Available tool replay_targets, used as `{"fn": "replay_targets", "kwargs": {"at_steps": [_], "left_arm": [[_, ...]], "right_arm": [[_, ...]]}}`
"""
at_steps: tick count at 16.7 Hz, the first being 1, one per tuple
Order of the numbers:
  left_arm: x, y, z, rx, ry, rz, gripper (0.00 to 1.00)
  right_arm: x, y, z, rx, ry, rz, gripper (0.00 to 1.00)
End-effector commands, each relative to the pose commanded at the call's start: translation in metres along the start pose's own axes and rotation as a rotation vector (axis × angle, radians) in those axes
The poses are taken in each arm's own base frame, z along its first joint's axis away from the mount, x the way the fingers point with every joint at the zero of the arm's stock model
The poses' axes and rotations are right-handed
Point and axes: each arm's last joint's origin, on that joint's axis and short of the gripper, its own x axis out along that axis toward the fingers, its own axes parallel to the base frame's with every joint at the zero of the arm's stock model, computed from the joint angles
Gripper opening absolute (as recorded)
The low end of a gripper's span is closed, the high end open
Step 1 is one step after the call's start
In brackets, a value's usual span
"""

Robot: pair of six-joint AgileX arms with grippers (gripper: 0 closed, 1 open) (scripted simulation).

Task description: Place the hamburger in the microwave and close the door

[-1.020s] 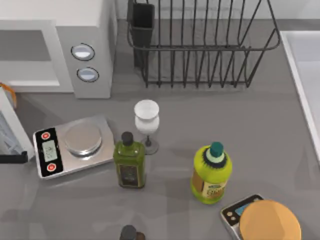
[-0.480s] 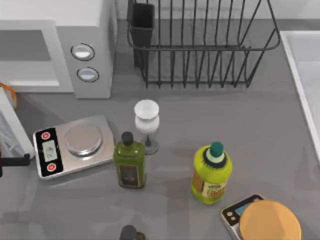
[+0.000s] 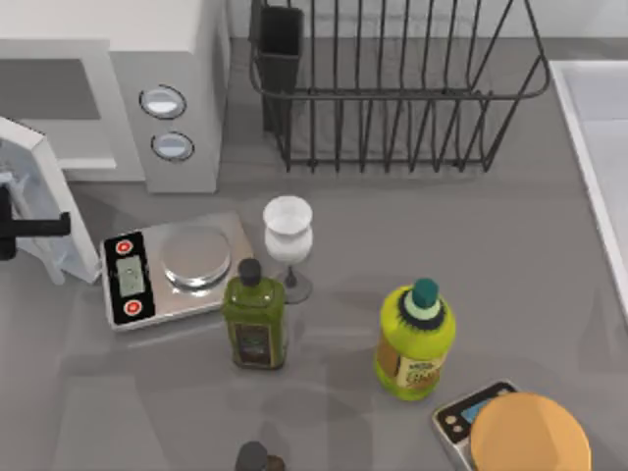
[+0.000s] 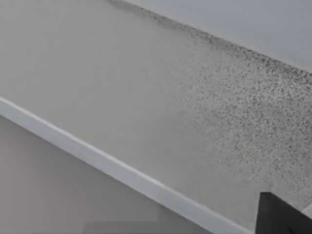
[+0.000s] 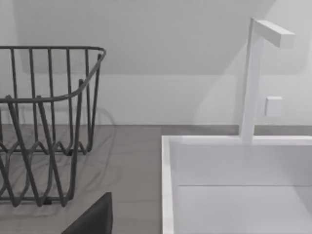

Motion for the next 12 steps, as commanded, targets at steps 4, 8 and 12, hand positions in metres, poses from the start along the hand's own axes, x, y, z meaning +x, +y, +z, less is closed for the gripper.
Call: {"fn": "replay_targets", "kwargs": {"at_steps": [4, 8, 12], "left_arm": [[0.028, -0.001, 0.006, -0.001, 0.035, -0.011, 0.0], [0.053, 0.005, -0.002, -0.007, 0.115, -0.027, 0.0], [0.06, 0.007, -0.008, -0.009, 0.153, -0.044, 0.0]], "right_arm": [[0.0, 0.0, 0.0, 0.0, 0.0, 0.0, 1.0], [0.0, 0.0, 0.0, 0.0, 0.0, 0.0, 1.0], [0.0, 0.0, 0.0, 0.0, 0.0, 0.0, 1.0]]}}
